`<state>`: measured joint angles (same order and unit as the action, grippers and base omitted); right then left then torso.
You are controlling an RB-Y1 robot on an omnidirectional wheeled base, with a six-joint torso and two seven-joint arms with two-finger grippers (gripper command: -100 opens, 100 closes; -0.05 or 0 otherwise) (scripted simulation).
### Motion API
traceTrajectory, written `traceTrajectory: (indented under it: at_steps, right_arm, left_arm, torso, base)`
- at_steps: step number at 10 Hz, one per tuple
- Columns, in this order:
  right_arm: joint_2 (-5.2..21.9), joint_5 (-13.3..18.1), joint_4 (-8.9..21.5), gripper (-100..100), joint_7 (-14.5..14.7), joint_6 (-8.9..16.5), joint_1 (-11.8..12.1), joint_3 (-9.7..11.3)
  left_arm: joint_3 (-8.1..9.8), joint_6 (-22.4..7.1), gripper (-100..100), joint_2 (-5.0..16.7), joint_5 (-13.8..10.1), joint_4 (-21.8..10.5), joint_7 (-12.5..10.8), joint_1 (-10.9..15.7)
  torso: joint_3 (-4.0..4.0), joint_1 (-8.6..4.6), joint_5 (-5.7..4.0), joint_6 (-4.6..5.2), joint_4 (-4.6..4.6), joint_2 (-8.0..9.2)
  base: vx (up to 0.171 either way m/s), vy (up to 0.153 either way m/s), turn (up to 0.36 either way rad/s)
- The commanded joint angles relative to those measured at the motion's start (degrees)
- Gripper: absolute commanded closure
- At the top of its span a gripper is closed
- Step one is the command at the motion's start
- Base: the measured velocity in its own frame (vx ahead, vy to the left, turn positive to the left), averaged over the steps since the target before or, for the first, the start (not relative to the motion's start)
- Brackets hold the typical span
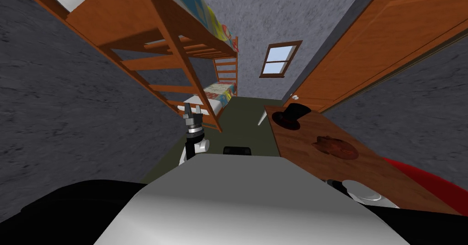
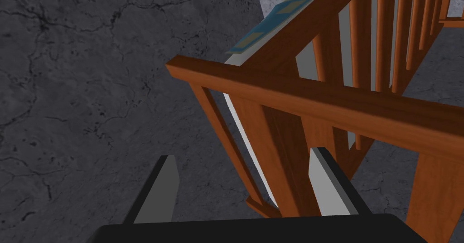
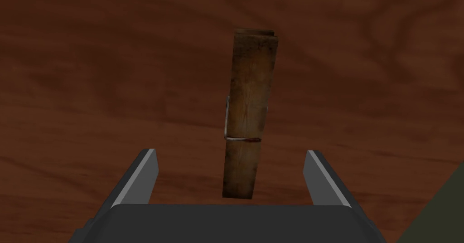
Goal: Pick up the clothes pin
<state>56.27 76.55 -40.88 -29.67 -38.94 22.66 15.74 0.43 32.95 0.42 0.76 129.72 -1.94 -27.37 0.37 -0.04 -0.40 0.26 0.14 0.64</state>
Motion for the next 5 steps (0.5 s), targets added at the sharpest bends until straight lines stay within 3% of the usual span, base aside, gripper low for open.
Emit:
traceTrajectory:
  at_steps: [1,2,3,4,5]
  right_arm:
    - [-0.2,0.3,2.6,-100,-0.3,-0.6,-2.3,0.0]
    - [-1.2,2.2,4.4,-100,-1.8,-3.3,-4.3,-0.6]
    - [-1.2,2.2,7.3,-100,-1.8,-3.3,-6.6,-0.6]
    - [-1.2,2.2,7.6,-100,-1.8,-3.3,-7.0,-0.6]
    - [-2.2,4.1,9.4,-100,-3.3,-6.0,-9.1,-1.2]
  left_arm:
    - [0.00,0.0,0,0.0,0.0,0.0,0.0,0.0]
    - [0.01,0.0,0,0.0,0.0,0.0,0.0,0.0]
    - [0.00,0.0,0,0.0,0.0,0.0,0.0,0.0]
    - [0.00,0.0,0,0.0,0.0,0.0,0.0,0.0]
    - [0.01,0.0,0,0.0,0.0,0.0,0.0,0.0]
  torso:
    - [0.00,0.00,0.00,0.00,0.00,0.00]
    - [-0.15,-0.16,-0.03,0.00,-0.05,-0.26]
    - [-0.11,-0.10,-0.04,-0.07,-0.05,-0.18]
    - [-0.07,-0.12,-0.05,-0.01,-0.03,-0.13]
    - [-0.17,-0.19,-0.06,0.00,-0.06,-0.30]
  base:
    - [-0.060,0.014,-0.023]
    - [-0.124,0.041,0.221]
    - [-0.141,0.038,0.120]
    - [-0.063,0.018,-0.020]
    - [-0.122,0.061,0.201]
